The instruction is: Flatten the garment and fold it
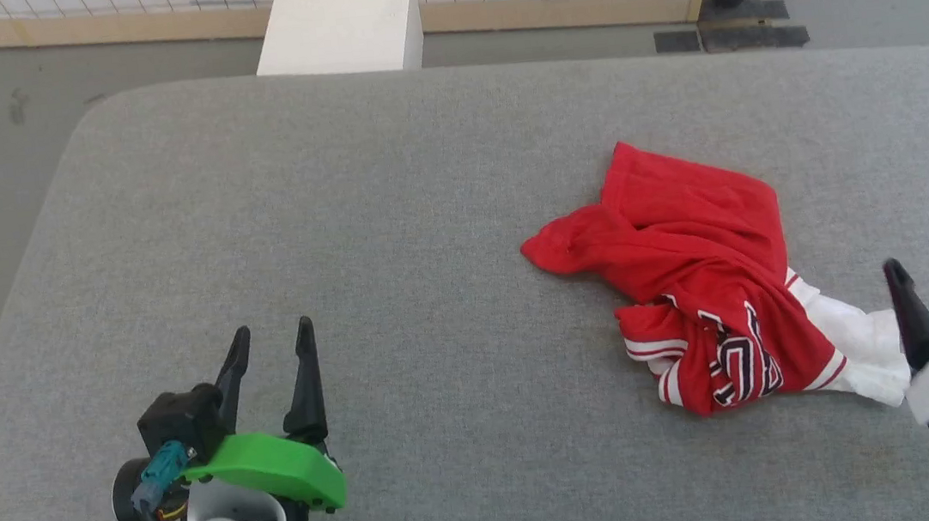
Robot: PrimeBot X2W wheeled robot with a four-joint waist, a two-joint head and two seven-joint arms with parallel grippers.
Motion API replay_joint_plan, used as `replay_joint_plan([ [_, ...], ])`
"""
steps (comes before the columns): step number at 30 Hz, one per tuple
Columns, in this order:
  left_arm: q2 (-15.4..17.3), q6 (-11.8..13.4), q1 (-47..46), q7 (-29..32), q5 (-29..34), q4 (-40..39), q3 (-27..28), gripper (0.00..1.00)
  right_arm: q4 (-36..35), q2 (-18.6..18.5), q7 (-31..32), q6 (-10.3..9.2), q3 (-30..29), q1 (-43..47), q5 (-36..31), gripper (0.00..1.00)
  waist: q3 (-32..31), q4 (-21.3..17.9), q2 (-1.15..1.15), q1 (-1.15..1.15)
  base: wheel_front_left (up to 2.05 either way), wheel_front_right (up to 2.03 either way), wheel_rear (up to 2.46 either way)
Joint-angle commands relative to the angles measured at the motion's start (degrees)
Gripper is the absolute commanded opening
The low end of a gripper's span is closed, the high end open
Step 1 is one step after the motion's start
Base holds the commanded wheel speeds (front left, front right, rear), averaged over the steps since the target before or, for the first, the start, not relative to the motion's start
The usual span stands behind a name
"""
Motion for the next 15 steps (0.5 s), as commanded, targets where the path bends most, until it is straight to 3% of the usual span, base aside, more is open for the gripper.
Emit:
replay_joint_plan([
  [1, 0.2, -0.2, 0.8, 0.0, -0.9, 0.1, -0.1, 1.0, -0.6, 0.6, -1.6, -0.08, -0.8, 1.9, 0.0, 1.0, -0.9, -0.2, 0.0, 0.0, 0.0, 0.0, 0.0],
  [9, -1.1, -1.2, 0.1, 1.7, -2.1, 0.0, -1.7, 1.0, -1.2, 2.0, -4.9, -0.08, -3.3, 4.6, -1.0, 1.0, -1.4, -1.3, 0.0, 0.0, 0.0, 0.0, 0.0],
  [15, -4.0, -3.8, -8.6, 8.4, -2.1, 1.7, -6.3, 1.0, -1.4, 2.1, -4.4, -0.08, -3.1, 2.5, -1.8, 1.0, 0.5, -3.6, 0.0, 0.0, 0.0, 0.0, 0.0],
])
